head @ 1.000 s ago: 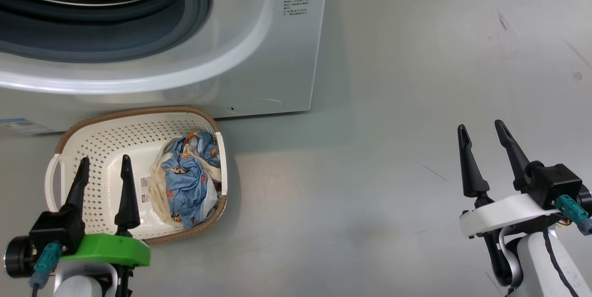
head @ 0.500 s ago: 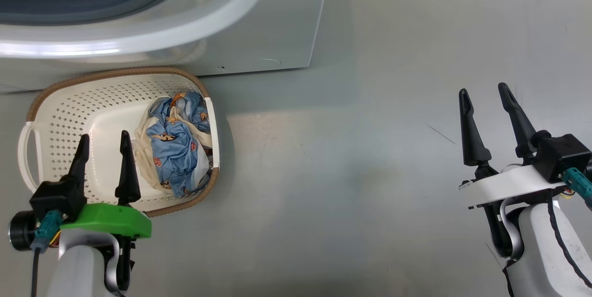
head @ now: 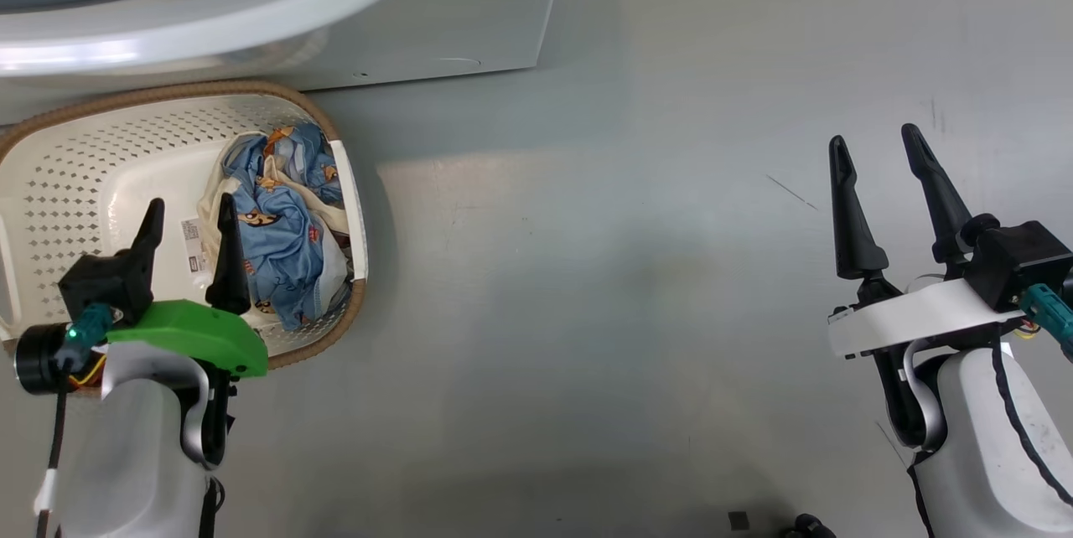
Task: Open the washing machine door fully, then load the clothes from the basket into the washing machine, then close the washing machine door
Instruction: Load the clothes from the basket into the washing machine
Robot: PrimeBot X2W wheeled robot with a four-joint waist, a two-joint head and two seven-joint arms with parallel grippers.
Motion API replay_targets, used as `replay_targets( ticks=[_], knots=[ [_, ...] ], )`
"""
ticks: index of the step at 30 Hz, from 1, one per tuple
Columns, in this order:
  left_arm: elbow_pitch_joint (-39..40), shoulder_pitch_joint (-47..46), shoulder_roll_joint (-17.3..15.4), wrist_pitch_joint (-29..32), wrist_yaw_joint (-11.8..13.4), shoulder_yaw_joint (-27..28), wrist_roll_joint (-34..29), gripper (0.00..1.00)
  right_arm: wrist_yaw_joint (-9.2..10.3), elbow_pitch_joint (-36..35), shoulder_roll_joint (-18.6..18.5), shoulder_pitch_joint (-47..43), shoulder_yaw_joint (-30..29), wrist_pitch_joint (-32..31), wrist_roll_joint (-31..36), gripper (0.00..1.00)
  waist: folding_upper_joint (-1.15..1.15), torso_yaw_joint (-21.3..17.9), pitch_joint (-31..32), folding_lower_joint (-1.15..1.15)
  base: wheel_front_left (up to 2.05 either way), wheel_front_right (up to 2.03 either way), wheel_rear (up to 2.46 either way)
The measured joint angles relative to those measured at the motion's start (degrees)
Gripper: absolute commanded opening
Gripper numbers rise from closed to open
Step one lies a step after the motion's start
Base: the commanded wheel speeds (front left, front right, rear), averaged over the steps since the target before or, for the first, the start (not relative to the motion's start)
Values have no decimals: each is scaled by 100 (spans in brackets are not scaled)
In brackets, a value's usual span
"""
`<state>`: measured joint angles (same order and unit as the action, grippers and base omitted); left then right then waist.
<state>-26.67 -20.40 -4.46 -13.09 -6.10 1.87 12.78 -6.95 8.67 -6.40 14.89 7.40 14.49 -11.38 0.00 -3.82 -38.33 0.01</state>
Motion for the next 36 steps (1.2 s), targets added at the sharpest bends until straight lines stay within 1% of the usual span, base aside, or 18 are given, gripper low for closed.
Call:
replay_targets(
  ticks=[10, 14, 21, 29, 36],
  knots=[
    [-744, -526, -100, 358, -44, 1, 79, 100, 0, -71, 45, 109, 13, 0, 14, 100, 0, -122, -393, 0, 0, 0, 0],
    [-1033, -779, -120, 548, -48, 49, 216, 100, 0, -84, 35, 109, -8, 0, 18, 100, 0, -150, -592, 0, 0, 0, 0],
    [-1411, -1269, -235, 806, -49, 164, 356, 100, 1, -202, 34, 155, -37, 0, 43, 100, 0, -157, -966, 0, 0, 0, 0],
    [-1763, -1641, -366, 1003, -77, 169, 433, 100, 1, -260, 40, 256, -34, 0, 60, 100, 0, -150, -1335, 0, 0, 0, 0],
    [-2111, -1933, -352, 1167, -92, 254, 676, 100, 1, -270, 57, 283, -25, 0, 77, 100, 0, -161, -1582, 0, 0, 0, 0]
  ],
)
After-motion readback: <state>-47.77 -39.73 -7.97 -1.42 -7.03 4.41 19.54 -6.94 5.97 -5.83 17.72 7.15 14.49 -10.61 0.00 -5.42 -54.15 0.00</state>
